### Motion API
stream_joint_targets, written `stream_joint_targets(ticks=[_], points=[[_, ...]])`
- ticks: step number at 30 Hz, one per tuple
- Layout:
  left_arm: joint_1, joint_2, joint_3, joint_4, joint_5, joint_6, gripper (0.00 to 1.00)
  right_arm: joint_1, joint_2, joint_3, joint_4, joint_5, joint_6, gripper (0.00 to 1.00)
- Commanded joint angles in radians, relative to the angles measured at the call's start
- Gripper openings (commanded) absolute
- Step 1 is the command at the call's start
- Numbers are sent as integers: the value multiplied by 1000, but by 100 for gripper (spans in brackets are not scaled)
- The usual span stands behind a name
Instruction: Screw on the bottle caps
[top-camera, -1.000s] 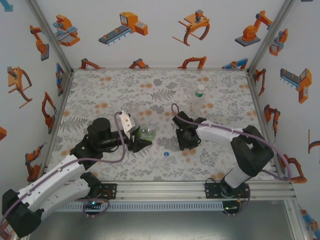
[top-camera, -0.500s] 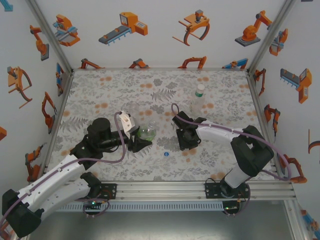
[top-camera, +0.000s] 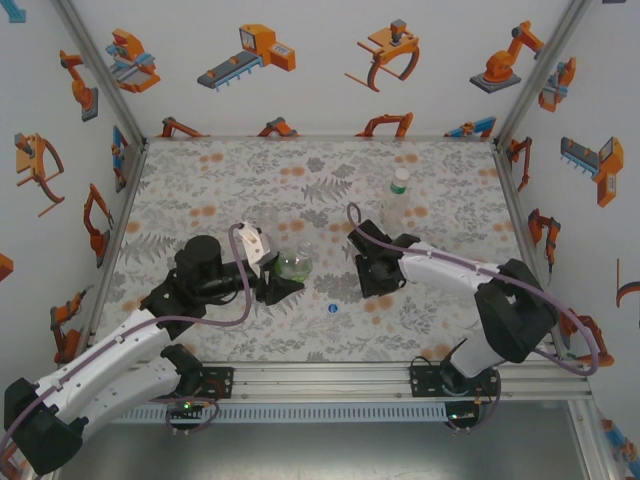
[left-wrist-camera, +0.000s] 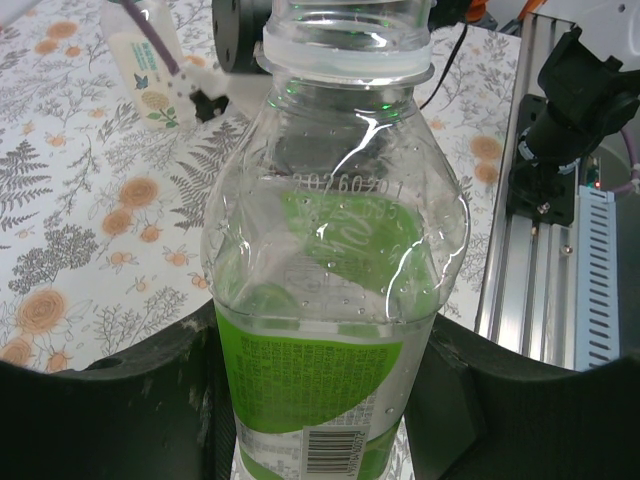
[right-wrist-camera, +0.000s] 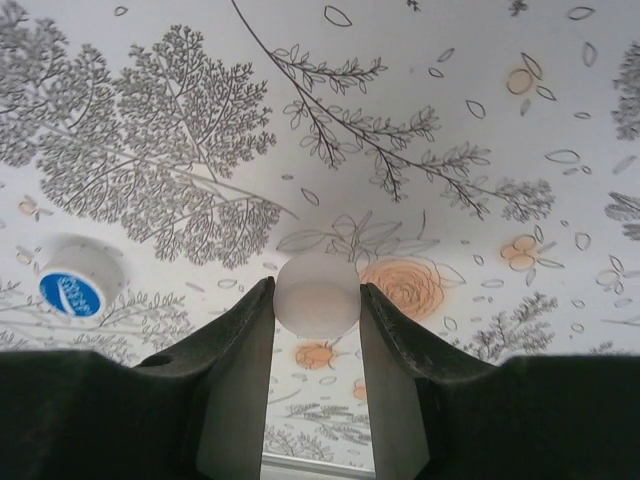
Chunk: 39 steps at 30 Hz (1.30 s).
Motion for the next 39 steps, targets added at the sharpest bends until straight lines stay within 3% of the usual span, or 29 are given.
stream_joint_targets(ticks=[1,13,22,26,39], points=[[-3,15,39,-49,-6,45,0,-6,-89,51,-67,0,-35,33],[-3,56,88,-134,-5,129,0,-6,-386,181,-88,-308,-340,29],[-5,68,130,-214,33,172,0,-5,-510,218,31,-595,-520,23],[-4,67,145,-240,40,179,0,-5,-501,281,0,-689,-605,21],[-5,108,211,-318,112,235,0,49,-455,364,10,-771,-839,19]])
